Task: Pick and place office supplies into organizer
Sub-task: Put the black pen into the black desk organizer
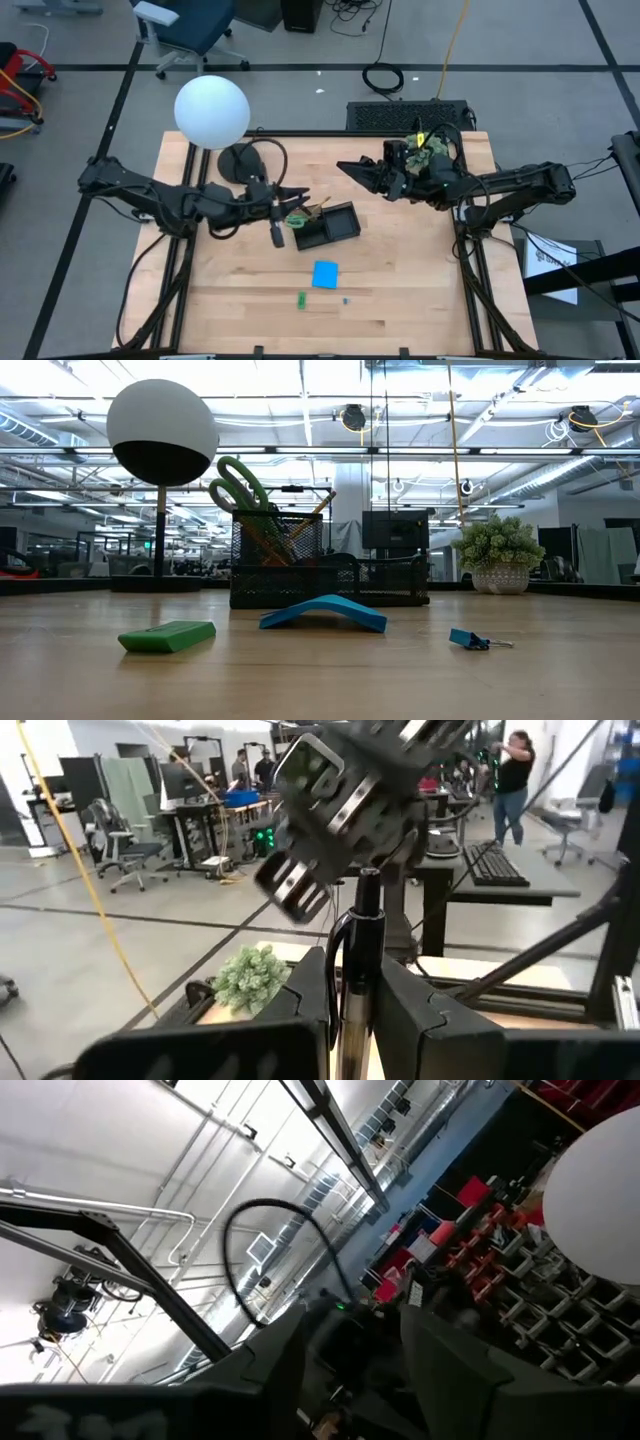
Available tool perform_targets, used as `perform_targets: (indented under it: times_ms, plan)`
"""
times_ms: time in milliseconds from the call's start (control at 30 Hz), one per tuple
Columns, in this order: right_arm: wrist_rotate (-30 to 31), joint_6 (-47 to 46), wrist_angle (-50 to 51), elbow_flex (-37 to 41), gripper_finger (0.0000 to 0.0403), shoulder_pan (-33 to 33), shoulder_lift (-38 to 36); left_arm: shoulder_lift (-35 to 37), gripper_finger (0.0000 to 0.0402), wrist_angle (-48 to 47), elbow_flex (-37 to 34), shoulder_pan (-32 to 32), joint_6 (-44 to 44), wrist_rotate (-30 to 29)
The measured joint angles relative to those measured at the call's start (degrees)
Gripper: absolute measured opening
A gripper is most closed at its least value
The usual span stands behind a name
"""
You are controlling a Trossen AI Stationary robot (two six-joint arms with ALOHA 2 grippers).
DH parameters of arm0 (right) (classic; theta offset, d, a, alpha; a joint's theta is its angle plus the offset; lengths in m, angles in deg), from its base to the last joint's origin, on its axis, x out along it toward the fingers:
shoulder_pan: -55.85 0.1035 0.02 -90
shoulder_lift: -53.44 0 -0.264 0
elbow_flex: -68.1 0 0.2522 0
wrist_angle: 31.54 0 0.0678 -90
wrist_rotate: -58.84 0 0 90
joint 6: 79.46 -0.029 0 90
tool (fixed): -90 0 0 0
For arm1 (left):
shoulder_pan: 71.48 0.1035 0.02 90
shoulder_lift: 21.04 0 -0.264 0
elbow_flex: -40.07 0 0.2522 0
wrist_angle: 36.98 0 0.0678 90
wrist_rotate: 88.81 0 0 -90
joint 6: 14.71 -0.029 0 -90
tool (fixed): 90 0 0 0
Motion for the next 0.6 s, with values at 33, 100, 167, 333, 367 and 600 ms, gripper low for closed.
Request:
perform_targets:
  times_ms: [33, 100, 167, 333, 367, 600]
  plan:
    - [0.0, -0.1, 0.0, 0.0, 0.0155, 0.0, 0.0, 0.0, 0.0035, 3.0, -1.9, 0.6, 0.5, 0.9]
    - [0.0, -0.2, -0.1, 0.0, 0.0156, 0.0, 0.0, 0.0, 0.0035, 10.0, -6.1, 1.7, 1.5, 2.4]
    - [0.0, -0.3, -0.1, 0.0, 0.0156, 0.0, 0.0, 0.0, 0.0035, 17.5, -10.4, 2.5, 2.0, 3.5]
    - [0.0, -0.9, -0.1, 0.0, 0.0157, 0.0, 0.0, 0.0, 0.0035, 28.4, -19.4, 4.7, 2.7, 3.8]
    - [0.0, -1.2, -0.1, 0.0, 0.0157, 0.0, 0.0, 0.0, 0.0035, 29.3, -20.8, 5.1, 3.4, 3.8]
    - [0.1, -1.3, 0.0, 0.0, 0.0152, 0.0, 0.0, 0.0, 0.0035, 31.2, -27.2, 8.6, 6.9, 6.1]
